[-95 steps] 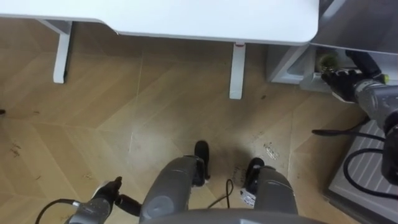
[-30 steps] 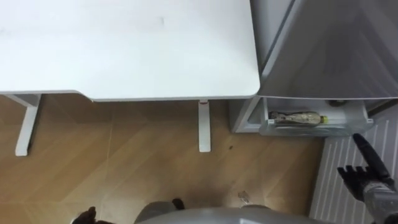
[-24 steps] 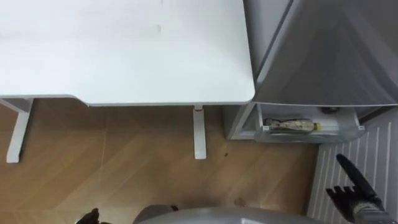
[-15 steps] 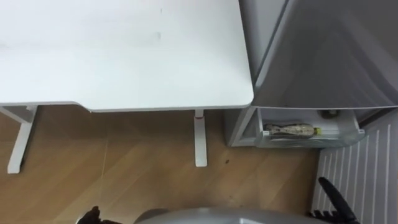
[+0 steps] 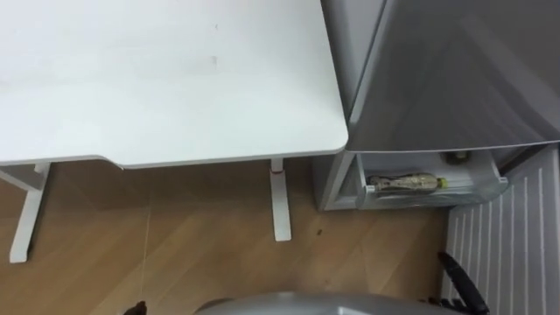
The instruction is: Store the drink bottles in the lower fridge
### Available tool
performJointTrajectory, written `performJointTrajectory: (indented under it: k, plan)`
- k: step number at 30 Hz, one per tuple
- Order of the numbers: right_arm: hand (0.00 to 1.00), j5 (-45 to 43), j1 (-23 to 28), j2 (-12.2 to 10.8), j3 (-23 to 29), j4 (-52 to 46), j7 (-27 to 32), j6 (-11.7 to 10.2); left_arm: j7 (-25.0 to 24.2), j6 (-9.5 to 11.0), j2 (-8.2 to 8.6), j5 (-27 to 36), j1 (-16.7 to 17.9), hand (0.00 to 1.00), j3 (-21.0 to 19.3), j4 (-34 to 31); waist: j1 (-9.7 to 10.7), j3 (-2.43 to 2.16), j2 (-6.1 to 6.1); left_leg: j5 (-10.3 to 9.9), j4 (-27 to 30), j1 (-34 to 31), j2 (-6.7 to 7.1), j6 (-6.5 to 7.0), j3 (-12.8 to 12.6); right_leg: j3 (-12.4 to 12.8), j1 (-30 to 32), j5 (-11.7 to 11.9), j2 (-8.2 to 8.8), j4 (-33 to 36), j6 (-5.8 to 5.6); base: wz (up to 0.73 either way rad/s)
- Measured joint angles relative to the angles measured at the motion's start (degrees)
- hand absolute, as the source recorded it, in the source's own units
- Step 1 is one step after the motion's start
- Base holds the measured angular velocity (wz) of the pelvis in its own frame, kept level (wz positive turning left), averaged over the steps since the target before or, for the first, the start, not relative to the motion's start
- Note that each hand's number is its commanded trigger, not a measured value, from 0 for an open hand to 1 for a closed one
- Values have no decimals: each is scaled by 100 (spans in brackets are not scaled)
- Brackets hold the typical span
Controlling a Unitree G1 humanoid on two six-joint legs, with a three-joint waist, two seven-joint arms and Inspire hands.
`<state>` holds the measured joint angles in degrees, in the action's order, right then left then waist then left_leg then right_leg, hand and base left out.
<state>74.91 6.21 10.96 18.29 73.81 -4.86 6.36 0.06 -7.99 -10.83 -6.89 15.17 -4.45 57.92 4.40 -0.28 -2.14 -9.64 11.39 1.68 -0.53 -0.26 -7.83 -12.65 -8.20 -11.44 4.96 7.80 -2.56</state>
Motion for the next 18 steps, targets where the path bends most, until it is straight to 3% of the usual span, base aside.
performJointTrajectory:
  k: [7, 18]
  plan:
    - [0, 392, -45, -35, 112, -2, 26, 1, -69, -47, 66, -12, 1, 0, -10, 0, -3, 28, 58, -38, 45, 3, -5, 1, 1, 4, -9, 0, -3, 7, 0, -1]
    - [0, 947, -189, -112, 100, -45, -2, -6, -53, -57, 77, -4, -110, 0, -87, 1, -26, 20, 120, -162, 289, -237, -21, 29, 9, -13, 180, -31, 14, 123, -18, 0]
